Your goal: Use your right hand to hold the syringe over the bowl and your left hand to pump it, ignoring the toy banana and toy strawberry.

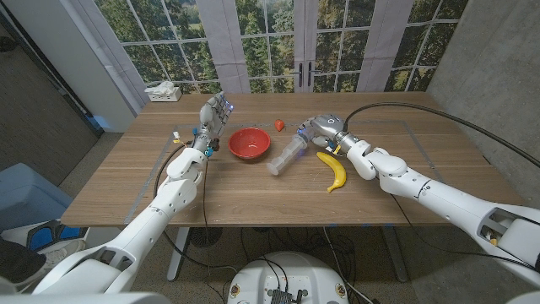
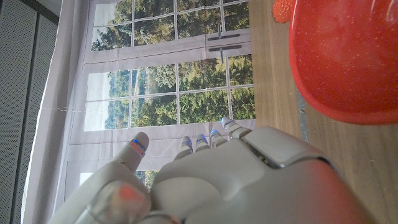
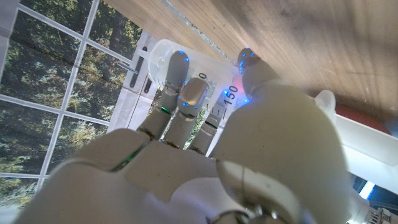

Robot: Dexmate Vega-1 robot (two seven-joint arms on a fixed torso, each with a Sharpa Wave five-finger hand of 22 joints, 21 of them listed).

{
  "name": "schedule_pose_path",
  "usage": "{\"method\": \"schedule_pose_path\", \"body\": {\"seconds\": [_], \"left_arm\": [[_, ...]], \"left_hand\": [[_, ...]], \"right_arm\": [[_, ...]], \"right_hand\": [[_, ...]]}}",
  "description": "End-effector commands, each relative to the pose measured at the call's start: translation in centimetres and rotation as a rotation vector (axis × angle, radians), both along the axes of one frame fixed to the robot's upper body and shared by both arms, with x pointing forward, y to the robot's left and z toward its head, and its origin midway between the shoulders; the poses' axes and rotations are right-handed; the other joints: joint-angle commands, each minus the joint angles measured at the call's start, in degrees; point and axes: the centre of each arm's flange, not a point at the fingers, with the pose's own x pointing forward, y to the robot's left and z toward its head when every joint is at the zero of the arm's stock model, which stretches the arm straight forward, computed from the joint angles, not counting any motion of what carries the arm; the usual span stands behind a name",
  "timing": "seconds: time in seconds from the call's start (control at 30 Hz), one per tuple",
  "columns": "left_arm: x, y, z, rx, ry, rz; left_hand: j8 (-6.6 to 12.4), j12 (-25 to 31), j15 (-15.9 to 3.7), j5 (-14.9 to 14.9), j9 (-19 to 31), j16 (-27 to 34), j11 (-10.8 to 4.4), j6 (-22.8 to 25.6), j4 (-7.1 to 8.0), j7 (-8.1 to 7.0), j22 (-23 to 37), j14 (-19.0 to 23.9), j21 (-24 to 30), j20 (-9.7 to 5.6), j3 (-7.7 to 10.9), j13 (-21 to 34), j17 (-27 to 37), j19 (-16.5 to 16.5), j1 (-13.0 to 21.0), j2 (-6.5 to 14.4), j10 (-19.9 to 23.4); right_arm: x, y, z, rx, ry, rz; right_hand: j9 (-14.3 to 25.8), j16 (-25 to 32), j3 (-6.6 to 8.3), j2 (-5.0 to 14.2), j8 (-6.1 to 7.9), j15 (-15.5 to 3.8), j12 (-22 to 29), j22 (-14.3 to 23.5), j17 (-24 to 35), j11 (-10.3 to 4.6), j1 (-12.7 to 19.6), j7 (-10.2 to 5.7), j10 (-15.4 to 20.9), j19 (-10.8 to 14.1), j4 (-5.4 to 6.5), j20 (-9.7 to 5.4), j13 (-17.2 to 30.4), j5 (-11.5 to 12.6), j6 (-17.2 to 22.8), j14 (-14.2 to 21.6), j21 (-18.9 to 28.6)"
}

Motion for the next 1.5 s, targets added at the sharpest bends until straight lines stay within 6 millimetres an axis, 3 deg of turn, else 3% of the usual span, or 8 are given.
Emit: {"method": "schedule_pose_path", "body": {"seconds": [0.03,0.7,0.83,1.1,1.5], "left_arm": [[-0.6,-0.1,-0.1,0.000,-0.007,0.008],[-3.1,0.3,-0.5,0.020,-0.057,0.068],[-3.6,0.7,-0.7,0.026,-0.062,0.088],[-4.3,2.1,-1.2,0.022,-0.075,0.138],[-5.1,3.9,-1.8,0.036,-0.091,0.200]], "left_hand": [[-0.01,-0.18,-2.90,0.13,0.10,-0.17,-0.01,-0.06,-0.44,-0.19,0.29,-4.17,-0.28,-4.43,0.22,0.11,0.02,0.30,0.67,4.22,-2.01],[0.31,0.02,-3.05,0.00,0.11,0.00,-0.24,0.71,-0.86,-0.27,0.28,-3.58,-0.21,-4.23,0.19,0.11,0.00,0.59,0.76,3.91,-1.39],[0.42,0.09,-2.95,-0.05,0.11,0.07,-0.31,1.10,-1.04,-0.26,0.27,-3.28,-0.16,-4.27,0.17,0.10,-0.02,0.76,0.82,3.80,-1.13],[0.70,0.22,-1.90,-0.47,0.10,0.25,-1.05,2.58,-2.26,-1.03,0.24,-1.79,0.10,-2.84,-0.31,0.08,-0.07,1.88,1.00,2.50,-0.31],[0.72,0.27,-2.02,-0.59,0.10,0.16,-1.03,3.16,-2.72,-1.14,0.23,-1.54,0.07,-2.82,-0.31,0.08,-0.05,2.11,1.13,2.48,0.16]], "right_arm": [[-1.0,-0.6,1.0,0.113,-0.052,0.035],[-2.2,0.9,1.3,0.296,-0.082,0.097],[-2.6,1.8,1.3,0.316,-0.088,0.114],[-2.9,3.5,1.6,0.340,-0.099,0.125],[-2.9,6.6,1.5,0.371,-0.106,0.142]], "right_hand": [[0.07,0.21,0.41,0.25,0.16,-3.29,-0.24,0.26,0.19,4.64,0.41,11.76,21.41,0.19,0.61,-8.10,0.43,0.68,19.35,-0.39,0.05],[-0.08,0.51,0.37,-0.05,0.31,-3.29,-0.57,0.45,0.20,4.74,0.53,12.43,21.89,0.60,0.65,-8.06,0.93,1.20,20.24,-0.21,-0.03],[-0.12,0.55,0.32,-0.16,0.29,-3.29,-0.58,0.43,0.20,4.91,0.53,12.45,22.11,0.68,0.66,-8.04,0.98,1.26,20.32,-0.20,-0.05],[-0.19,0.62,0.28,-0.20,0.22,-3.29,-1.02,0.24,0.20,4.49,0.59,12.51,22.20,0.88,0.69,-7.99,0.78,1.40,20.41,-0.13,-0.14],[-0.30,0.74,0.22,-0.18,0.27,-3.30,-1.47,-0.03,0.20,4.89,0.88,12.75,22.66,1.57,0.62,-7.91,0.44,1.48,20.88,0.11,-0.01]]}}
